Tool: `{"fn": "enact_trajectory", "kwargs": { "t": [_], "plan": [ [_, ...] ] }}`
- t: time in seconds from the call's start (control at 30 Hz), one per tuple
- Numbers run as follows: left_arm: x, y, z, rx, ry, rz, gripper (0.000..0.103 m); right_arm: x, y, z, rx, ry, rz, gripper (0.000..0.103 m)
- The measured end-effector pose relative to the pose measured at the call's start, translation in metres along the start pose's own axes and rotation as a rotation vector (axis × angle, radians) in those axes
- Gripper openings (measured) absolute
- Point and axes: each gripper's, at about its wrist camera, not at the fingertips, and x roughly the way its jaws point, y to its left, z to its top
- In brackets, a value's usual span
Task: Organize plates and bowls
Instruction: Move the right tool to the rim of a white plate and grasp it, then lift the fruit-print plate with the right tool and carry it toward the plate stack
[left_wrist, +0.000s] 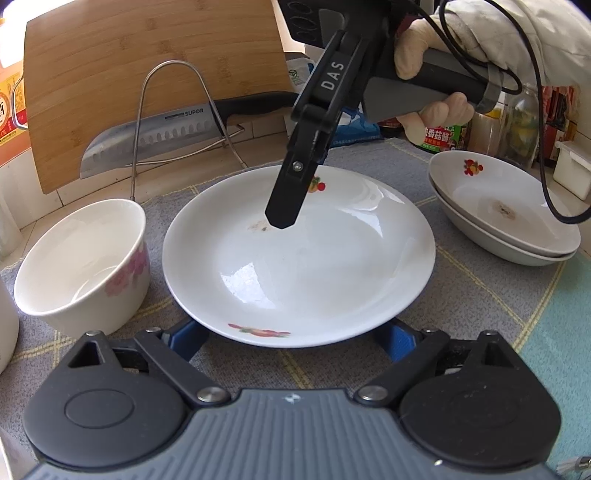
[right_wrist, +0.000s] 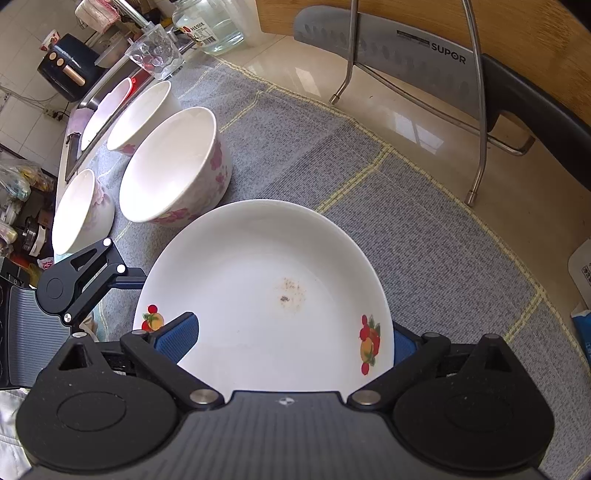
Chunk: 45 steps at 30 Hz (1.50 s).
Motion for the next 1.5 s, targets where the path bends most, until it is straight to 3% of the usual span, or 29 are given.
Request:
{"fn": "enact_trajectory", "kwargs": {
  "t": [0.73, 1.5],
  "plan": [
    [-0.025, -0.009, 0.007, 0.036, 0.025, -0.026, 0.094, -0.017, 0.019, -0.017, 0.004, -0.037, -0.008, 0.103],
    [-0.060, -0.046, 0.030, 0.145, -0.017, -0.146, 0.094, -0.073, 0.036, -0.084, 0.088, -0.141, -0.085, 0.103]
  ]
}}
